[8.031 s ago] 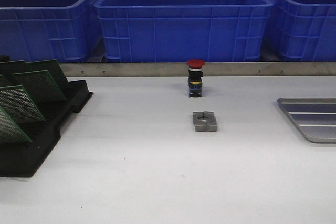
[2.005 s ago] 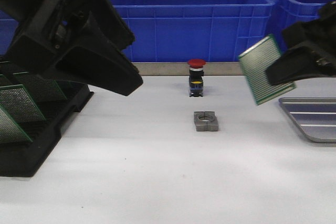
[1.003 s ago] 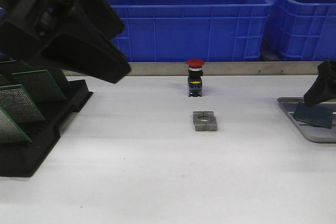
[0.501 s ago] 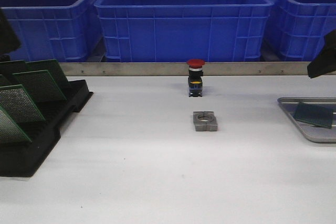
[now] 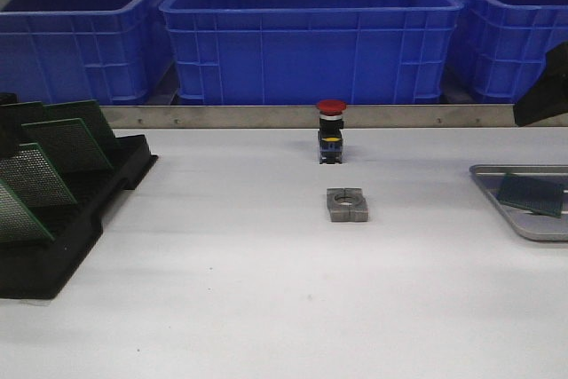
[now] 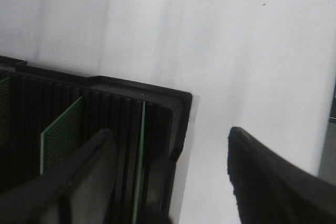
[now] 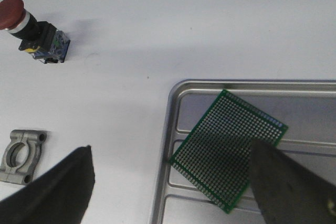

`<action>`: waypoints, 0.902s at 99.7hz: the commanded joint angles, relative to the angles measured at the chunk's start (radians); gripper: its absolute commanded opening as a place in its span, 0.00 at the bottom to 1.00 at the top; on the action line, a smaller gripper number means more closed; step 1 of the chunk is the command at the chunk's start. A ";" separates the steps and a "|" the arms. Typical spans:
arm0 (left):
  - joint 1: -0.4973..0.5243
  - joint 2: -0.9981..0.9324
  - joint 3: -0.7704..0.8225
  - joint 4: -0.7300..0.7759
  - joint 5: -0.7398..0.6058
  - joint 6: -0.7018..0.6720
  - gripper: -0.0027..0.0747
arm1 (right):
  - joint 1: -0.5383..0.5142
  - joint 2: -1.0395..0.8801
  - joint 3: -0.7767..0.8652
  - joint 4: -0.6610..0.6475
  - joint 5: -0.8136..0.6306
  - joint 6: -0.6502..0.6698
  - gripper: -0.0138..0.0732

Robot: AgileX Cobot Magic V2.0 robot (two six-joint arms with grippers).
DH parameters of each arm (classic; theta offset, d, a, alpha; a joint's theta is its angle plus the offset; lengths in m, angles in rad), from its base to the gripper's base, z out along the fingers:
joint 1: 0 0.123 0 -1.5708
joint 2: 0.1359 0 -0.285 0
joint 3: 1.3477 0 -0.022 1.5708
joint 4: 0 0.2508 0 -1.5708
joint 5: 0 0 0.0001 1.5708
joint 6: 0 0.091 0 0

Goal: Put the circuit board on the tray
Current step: 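Reach the left gripper into the black rack and grasp another board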

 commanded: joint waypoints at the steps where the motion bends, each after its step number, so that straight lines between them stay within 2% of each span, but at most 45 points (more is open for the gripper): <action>1: 0.005 0.018 -0.021 -0.014 -0.081 -0.011 0.58 | -0.007 -0.043 -0.027 0.015 0.043 -0.006 0.86; 33: 0.005 0.103 -0.021 -0.010 -0.149 -0.011 0.56 | -0.007 -0.043 -0.027 0.015 0.044 -0.006 0.86; 42: 0.005 0.103 -0.021 -0.008 -0.184 -0.011 0.46 | -0.007 -0.043 -0.027 0.015 0.044 -0.006 0.86; 66: 0.005 0.103 -0.021 -0.001 -0.214 -0.011 0.01 | -0.007 -0.043 -0.027 0.015 0.055 -0.006 0.86; 90: 0.005 0.096 -0.028 0.006 -0.209 -0.011 0.01 | -0.007 -0.043 -0.027 0.015 0.055 -0.006 0.86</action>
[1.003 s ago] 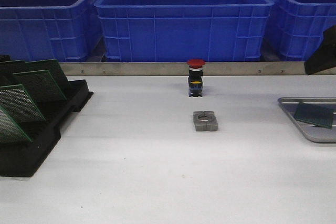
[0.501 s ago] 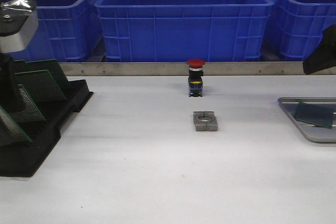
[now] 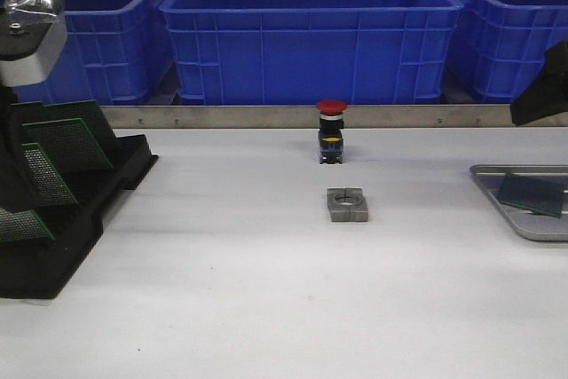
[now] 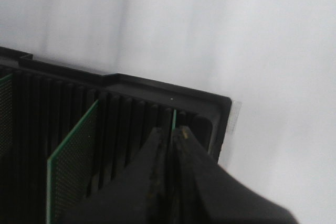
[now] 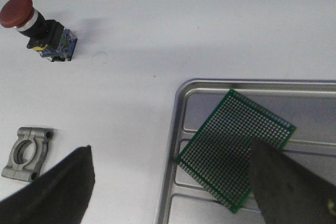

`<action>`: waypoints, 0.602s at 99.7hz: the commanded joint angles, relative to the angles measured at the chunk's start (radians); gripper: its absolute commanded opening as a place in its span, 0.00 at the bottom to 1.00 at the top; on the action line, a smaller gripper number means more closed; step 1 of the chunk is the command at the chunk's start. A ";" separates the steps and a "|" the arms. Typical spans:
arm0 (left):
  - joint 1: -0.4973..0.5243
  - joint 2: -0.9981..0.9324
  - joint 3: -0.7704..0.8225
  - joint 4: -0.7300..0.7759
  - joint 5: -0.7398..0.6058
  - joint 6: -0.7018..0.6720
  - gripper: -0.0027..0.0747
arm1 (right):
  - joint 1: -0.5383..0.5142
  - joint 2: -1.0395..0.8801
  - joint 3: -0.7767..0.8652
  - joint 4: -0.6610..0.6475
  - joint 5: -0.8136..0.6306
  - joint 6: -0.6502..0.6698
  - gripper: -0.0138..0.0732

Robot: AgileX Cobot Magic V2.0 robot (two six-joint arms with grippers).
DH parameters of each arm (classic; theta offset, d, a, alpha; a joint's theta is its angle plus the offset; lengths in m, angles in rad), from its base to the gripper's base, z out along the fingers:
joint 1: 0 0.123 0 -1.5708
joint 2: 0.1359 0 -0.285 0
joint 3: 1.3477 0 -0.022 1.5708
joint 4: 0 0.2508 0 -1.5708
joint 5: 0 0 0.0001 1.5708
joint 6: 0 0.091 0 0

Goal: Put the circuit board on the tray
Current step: 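Reach the left gripper into the black rack and grasp another board, then lift the second green board out of the rack with the left gripper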

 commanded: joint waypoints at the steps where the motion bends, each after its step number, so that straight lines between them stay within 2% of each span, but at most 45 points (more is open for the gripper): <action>1: 0.004 -0.039 -0.031 -0.012 -0.054 -0.011 0.01 | -0.007 -0.043 -0.027 0.019 0.040 -0.006 0.86; 13: -0.011 -0.084 -0.060 -0.003 0.019 -0.011 0.01 | -0.007 -0.043 -0.028 0.019 0.051 -0.008 0.86; 29: -0.054 -0.168 -0.111 -0.003 0.100 -0.011 0.01 | -0.007 -0.043 -0.038 0.018 0.166 -0.073 0.86; 47: -0.171 -0.208 -0.148 -0.064 0.076 -0.011 0.01 | -0.006 -0.079 -0.048 0.016 0.313 -0.182 0.86; 60: -0.244 -0.194 -0.148 -0.244 -0.015 -0.011 0.01 | 0.002 -0.115 -0.048 0.013 0.408 -0.304 0.86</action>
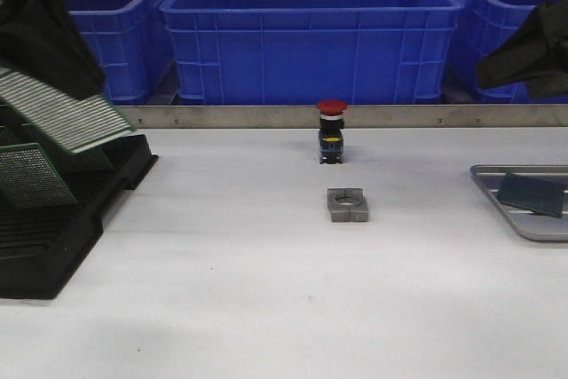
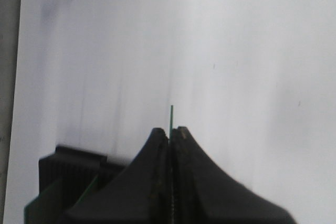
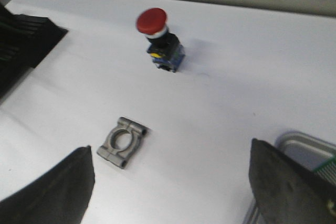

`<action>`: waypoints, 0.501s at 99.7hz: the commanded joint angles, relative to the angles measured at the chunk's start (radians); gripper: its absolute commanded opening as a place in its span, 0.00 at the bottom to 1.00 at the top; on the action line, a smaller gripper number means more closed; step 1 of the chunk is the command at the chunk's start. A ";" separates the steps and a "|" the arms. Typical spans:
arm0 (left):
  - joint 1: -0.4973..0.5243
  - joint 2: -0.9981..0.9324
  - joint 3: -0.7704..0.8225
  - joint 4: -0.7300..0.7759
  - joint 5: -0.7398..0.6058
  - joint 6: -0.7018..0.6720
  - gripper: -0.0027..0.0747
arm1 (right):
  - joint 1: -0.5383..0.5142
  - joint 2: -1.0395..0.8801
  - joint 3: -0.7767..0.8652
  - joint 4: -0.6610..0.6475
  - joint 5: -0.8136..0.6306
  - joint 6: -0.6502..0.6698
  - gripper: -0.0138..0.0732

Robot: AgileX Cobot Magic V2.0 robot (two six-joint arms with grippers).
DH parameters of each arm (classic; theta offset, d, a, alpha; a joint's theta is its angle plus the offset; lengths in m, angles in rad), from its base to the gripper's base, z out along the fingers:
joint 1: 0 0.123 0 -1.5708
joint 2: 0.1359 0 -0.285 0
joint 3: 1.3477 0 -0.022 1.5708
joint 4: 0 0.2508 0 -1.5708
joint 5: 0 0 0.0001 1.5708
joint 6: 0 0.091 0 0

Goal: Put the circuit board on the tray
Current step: 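Lift the second green board out of the rack with the left gripper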

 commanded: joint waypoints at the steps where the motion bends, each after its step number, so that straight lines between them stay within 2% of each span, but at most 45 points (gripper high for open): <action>1: -0.049 -0.012 -0.035 -0.155 -0.096 -0.011 0.01 | 0.005 -0.064 -0.028 0.028 0.119 -0.100 0.86; 12: -0.086 0.021 -0.035 -0.289 -0.138 -0.005 0.01 | 0.049 -0.079 -0.028 0.023 0.161 -0.147 0.86; 21: -0.095 0.052 -0.035 -0.377 -0.148 -0.002 0.01 | 0.126 -0.079 -0.028 -0.026 0.164 -0.184 0.86; 33: -0.095 0.085 -0.035 -0.471 -0.119 0.032 0.01 | 0.249 -0.079 -0.028 -0.106 0.141 -0.233 0.86; 50: -0.095 0.109 -0.035 -0.592 -0.081 0.125 0.01 | 0.403 -0.079 -0.028 -0.149 0.117 -0.253 0.86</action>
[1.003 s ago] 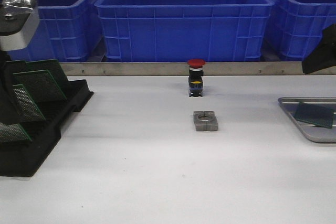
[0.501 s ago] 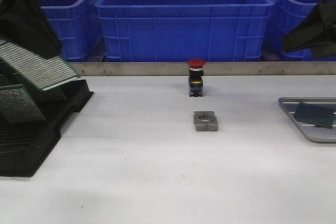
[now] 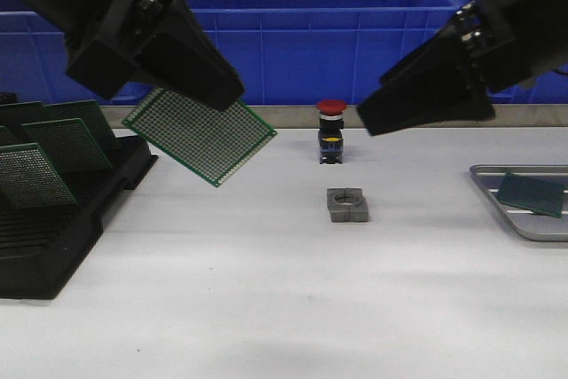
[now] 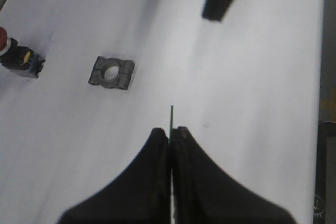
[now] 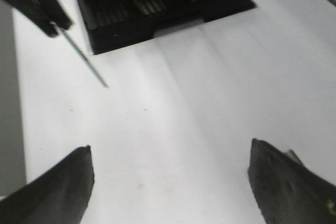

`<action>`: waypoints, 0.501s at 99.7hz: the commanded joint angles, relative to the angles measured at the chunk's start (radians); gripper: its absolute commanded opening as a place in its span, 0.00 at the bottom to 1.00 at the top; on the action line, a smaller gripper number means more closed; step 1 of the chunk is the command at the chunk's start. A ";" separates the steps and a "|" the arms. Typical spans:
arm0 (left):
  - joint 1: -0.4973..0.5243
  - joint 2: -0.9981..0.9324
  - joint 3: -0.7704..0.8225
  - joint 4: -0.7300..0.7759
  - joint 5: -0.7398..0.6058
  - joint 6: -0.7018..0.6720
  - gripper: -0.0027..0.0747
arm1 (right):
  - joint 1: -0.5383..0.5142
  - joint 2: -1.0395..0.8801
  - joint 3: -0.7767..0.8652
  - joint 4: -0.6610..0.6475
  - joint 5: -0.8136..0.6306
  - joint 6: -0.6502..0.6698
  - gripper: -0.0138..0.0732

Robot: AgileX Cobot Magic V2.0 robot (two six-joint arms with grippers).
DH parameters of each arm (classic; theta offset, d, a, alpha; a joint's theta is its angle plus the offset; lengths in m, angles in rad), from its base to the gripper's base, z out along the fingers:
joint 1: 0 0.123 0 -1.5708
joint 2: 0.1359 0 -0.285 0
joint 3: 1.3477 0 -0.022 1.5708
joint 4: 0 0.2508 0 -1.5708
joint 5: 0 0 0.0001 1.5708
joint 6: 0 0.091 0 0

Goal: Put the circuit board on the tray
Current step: 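Lift the second green board out of the rack with the left gripper, then grasp the board edge with the right gripper beside the left gripper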

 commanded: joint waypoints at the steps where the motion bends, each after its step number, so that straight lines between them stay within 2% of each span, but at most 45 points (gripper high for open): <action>1: -0.007 -0.019 -0.031 -0.117 0.009 0.052 0.01 | 0.061 -0.038 -0.028 0.016 0.018 -0.024 0.86; 30: -0.007 0.006 -0.031 -0.292 0.105 0.178 0.01 | 0.221 -0.038 -0.028 0.008 -0.068 -0.030 0.86; 45: -0.007 0.006 -0.031 -0.345 0.138 0.210 0.01 | 0.238 -0.038 -0.028 0.017 -0.082 -0.030 0.86; 50: -0.007 0.006 -0.031 -0.345 0.138 0.210 0.01 | 0.238 -0.038 -0.028 0.025 -0.075 -0.030 0.82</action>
